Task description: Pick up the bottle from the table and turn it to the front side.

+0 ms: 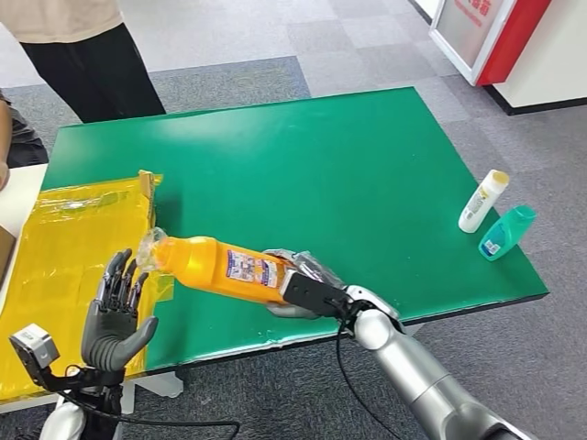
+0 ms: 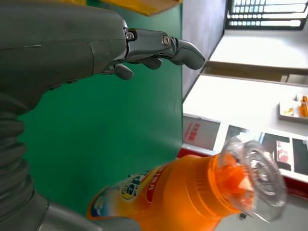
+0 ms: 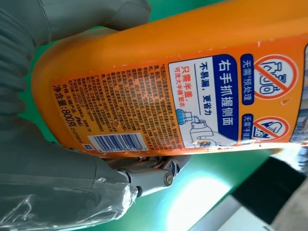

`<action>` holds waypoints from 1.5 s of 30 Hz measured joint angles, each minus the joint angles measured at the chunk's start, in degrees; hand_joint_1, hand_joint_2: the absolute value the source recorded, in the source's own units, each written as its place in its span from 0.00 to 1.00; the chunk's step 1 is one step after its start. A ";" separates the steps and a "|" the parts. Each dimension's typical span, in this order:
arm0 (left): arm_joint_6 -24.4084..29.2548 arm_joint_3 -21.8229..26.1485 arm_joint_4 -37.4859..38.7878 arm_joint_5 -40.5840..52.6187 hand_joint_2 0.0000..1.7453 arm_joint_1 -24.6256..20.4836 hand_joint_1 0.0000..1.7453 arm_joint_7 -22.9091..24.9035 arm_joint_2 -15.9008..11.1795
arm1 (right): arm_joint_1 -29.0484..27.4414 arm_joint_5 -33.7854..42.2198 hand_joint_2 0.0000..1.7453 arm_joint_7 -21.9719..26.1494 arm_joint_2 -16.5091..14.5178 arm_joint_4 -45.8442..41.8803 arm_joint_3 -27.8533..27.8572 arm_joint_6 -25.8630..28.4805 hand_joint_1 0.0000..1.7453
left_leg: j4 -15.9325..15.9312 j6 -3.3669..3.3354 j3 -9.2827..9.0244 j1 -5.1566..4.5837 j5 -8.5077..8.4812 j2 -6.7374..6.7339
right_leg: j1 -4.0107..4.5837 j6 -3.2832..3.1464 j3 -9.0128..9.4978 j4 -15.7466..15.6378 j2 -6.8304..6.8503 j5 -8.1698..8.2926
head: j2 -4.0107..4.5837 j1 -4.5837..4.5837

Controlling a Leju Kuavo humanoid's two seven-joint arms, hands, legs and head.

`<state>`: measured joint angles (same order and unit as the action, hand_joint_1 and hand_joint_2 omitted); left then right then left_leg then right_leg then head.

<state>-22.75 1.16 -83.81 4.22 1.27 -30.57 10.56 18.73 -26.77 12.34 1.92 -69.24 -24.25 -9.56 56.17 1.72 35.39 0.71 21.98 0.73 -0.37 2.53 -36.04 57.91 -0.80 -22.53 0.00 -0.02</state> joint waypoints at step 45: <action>16.52 -17.38 -7.26 42.65 1.00 -13.67 1.00 19.29 -13.67 | -1.12 -6.55 1.00 0.93 -9.05 6.13 0.58 4.90 0.00 | 0.00 0.07 0.00 0.03 -0.12 -0.01 | 0.01 -0.07 -0.09 0.02 -0.01 0.06 | 0.00 0.01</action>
<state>-6.23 -16.22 -91.07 46.87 -12.41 -11.29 -3.11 17.61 -33.33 13.27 -7.13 -63.11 -23.67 -4.67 56.17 1.79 35.39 0.74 21.86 0.72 -0.35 2.46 -36.13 57.92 -0.81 -22.47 0.00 -0.02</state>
